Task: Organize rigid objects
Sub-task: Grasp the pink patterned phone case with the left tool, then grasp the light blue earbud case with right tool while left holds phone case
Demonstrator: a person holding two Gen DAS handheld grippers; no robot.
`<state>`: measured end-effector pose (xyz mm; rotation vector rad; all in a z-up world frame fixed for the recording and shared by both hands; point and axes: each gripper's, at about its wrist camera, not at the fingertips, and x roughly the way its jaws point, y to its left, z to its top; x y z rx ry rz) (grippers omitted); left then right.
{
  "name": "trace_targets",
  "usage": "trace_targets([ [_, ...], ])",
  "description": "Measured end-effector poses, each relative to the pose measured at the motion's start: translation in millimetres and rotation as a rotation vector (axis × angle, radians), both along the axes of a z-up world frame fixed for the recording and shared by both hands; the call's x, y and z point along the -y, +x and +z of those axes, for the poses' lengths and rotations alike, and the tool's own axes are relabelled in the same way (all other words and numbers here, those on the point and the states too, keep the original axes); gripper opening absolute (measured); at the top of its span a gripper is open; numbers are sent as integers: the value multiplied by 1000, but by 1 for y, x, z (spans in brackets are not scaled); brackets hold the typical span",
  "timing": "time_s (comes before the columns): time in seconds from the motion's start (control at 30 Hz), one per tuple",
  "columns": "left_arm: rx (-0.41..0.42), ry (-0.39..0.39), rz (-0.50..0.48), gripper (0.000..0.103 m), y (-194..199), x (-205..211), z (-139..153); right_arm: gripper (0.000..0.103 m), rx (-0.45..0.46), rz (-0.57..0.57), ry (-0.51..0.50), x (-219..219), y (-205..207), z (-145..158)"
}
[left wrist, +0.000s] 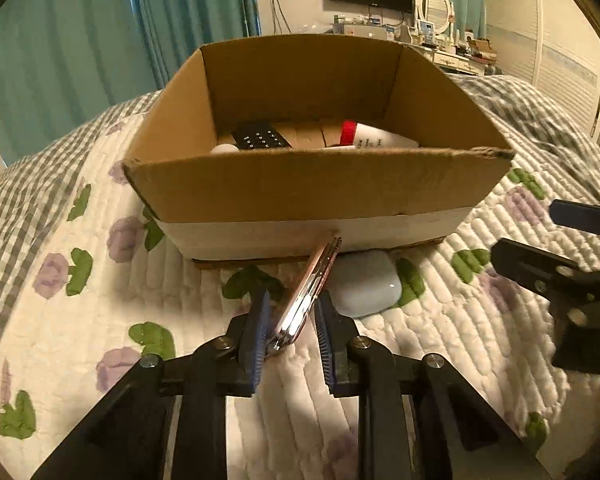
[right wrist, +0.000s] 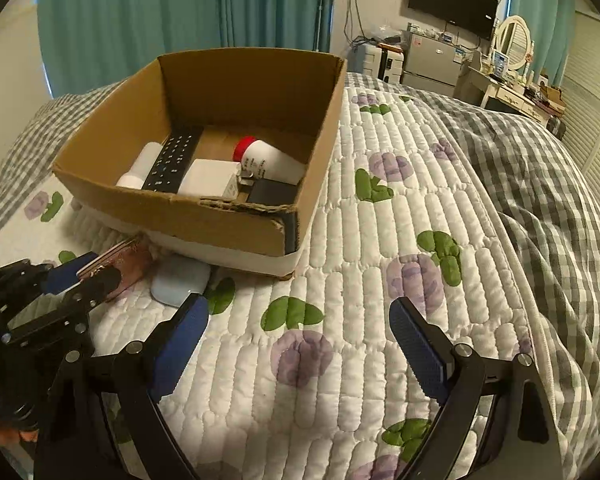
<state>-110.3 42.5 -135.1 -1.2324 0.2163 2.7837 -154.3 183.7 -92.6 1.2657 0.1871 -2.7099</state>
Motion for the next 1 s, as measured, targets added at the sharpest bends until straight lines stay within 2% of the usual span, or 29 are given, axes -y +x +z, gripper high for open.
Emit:
trace_targets([
  [0.1, 1, -43, 3, 23, -11, -4, -9, 92, -6, 12, 12, 3, 2, 0],
  [0.23, -31, -36, 15, 10, 2, 3, 4, 92, -6, 23, -2, 4, 5, 0],
  [0.33, -48, 36, 35, 10, 16, 20, 22, 92, 10, 36, -33, 8, 5, -2],
  [0.43, -58, 48, 67, 10, 22, 31, 32, 92, 29, 60, -60, 20, 5, -5],
  [0.53, -29, 85, 115, 10, 20, 47, 36, 92, 41, 85, -77, 40, 2, -11],
  [0.57, -18, 83, 137, 10, 17, 52, 34, 91, 42, 87, -82, 45, 1, -13],
  [0.63, -3, 77, 162, 10, 11, 59, 32, 76, 45, 81, -89, 56, -5, -18],
  [0.7, 17, 91, 174, 10, 10, 68, 26, 72, 63, 88, -93, 68, -12, -26],
  [0.93, 27, 111, 177, 10, 8, 73, 20, 72, 138, 82, -77, 93, -35, -55],
  [0.97, 28, 114, 177, 10, 9, 74, 20, 71, 142, 83, -74, 95, -37, -58],
  [1.0, 28, 115, 176, 10, 9, 74, 20, 63, 143, 82, -60, 96, -38, -60],
])
